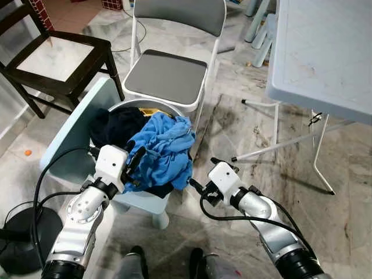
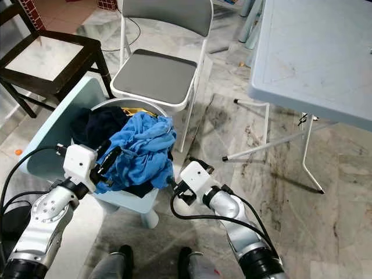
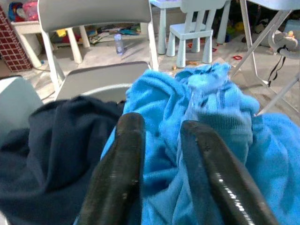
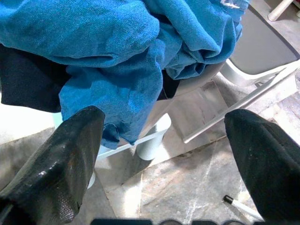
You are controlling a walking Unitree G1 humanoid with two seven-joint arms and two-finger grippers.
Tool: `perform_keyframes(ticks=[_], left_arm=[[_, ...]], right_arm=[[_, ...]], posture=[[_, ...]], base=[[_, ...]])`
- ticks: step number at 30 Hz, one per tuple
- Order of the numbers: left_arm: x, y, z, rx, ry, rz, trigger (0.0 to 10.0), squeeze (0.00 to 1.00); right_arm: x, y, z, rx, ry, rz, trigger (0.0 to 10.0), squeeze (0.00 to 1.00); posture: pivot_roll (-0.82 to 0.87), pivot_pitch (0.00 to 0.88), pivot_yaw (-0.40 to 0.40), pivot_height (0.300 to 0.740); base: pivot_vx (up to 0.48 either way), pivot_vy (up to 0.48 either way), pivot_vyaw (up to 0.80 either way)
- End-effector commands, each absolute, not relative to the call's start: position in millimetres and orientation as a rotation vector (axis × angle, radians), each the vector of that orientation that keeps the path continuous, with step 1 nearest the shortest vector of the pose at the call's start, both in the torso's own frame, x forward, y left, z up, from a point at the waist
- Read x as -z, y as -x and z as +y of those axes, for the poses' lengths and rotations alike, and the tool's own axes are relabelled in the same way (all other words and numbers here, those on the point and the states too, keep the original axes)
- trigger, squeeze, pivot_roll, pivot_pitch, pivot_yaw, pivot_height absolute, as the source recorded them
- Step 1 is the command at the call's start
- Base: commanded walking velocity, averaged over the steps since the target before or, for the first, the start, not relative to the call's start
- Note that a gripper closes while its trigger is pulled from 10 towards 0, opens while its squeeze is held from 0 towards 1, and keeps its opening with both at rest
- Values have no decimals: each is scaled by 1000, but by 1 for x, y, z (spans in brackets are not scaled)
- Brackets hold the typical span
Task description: Hang hanger
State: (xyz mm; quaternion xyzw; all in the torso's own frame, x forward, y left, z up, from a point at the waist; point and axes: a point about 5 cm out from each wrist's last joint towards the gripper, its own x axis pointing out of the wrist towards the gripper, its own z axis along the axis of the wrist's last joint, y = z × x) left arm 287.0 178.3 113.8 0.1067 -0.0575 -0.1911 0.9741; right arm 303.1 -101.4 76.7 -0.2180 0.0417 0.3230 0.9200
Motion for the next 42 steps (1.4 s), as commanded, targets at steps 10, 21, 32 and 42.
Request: perform_keyframes(ticks=[10,21,32,42], left_arm=[[-96,-274,171,436,-222,-92,10000,1000],[-99,-288,158,522,-262,-108,10000,992],[-94,-285,158,607,-262,-70,10000,0],[-95,-281,160,599,-277,-93,10000,0]], right_arm=[[-71,-300,-104,-662,458,111,10000,0],[-70,-299,-104,-663,460,117,10000,0],[-69,-298,-108,-644,465,128,10000,0],[-68,-299,-108,-646,469,131,10000,0]], posture=[[151,270,-99,740],[140,270,-96,740],[125,269,-88,740],[138,267,-90,740]], base=[[0,0,0],[0,0,0],[0,0,0],[0,0,0]])
